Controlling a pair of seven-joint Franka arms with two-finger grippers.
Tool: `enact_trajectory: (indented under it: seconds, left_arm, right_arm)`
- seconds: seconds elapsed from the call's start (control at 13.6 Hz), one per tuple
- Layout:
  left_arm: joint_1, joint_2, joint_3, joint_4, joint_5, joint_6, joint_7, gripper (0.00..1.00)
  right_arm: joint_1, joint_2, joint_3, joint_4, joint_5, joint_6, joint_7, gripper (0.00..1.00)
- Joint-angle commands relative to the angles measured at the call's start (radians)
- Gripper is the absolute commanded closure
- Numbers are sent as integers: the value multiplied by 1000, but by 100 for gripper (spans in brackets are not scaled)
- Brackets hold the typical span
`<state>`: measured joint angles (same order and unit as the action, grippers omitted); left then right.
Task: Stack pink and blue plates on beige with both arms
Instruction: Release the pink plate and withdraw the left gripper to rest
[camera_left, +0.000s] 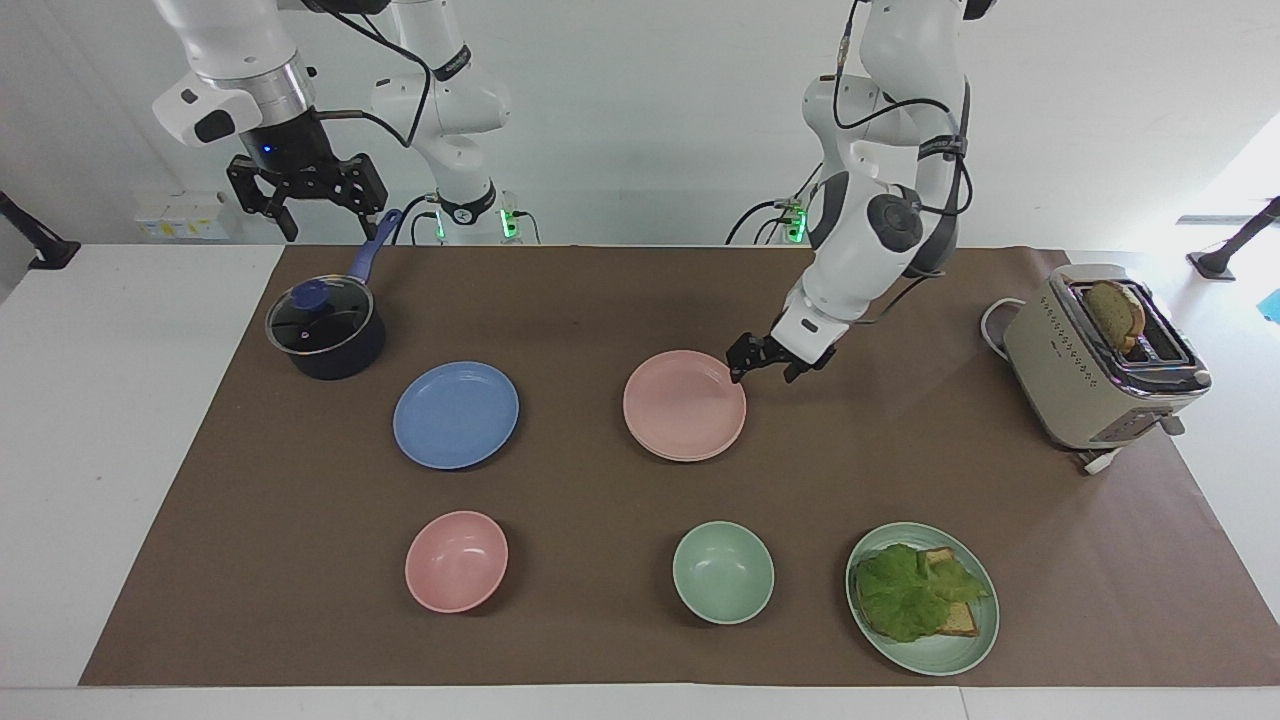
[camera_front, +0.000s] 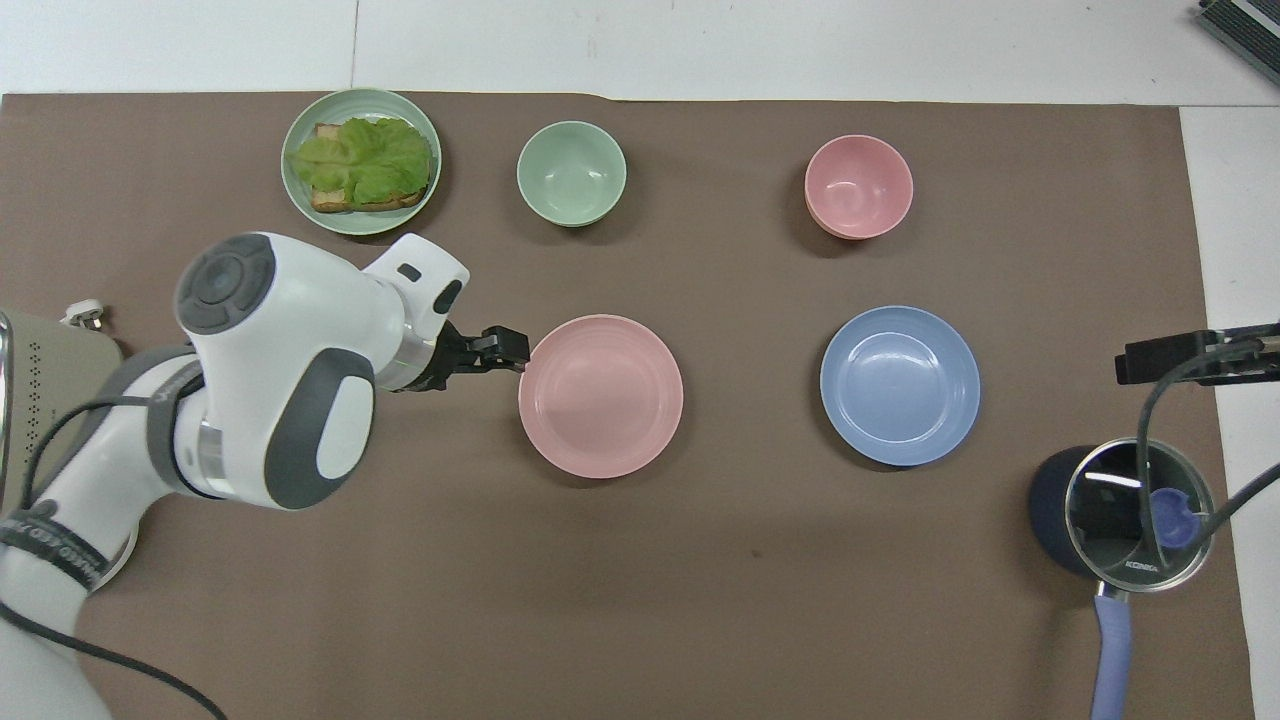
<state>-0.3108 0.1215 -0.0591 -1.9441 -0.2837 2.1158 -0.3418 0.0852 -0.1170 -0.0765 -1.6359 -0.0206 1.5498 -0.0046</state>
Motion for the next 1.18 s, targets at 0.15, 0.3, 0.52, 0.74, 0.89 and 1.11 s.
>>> enact_trajectory:
  seconds: [0.15, 0.3, 0.52, 0.74, 0.89, 1.11]
  left_arm:
    - [110, -39, 1, 189, 228, -244, 7, 0]
    - [166, -57, 2, 259, 252, -363, 96, 0]
    - [239, -137, 2, 313, 255, -497, 224, 0]
    - [268, -213, 2, 313, 255, -551, 276, 0]
    - [271, -215, 2, 312, 255, -545, 276, 0]
    - [271, -217, 2, 312, 253, -556, 271, 0]
  right_arm:
    - [-8, -6, 1, -10, 1, 6, -28, 0]
    - [-8, -6, 1, -10, 1, 6, -28, 0]
    - [-8, -6, 1, -10, 1, 6, -28, 0]
    - [-7, -6, 1, -10, 1, 6, -28, 0]
    - [-7, -4, 3, -9, 1, 16, -26, 0]
    - [-8, -6, 3, -10, 1, 16, -26, 0]
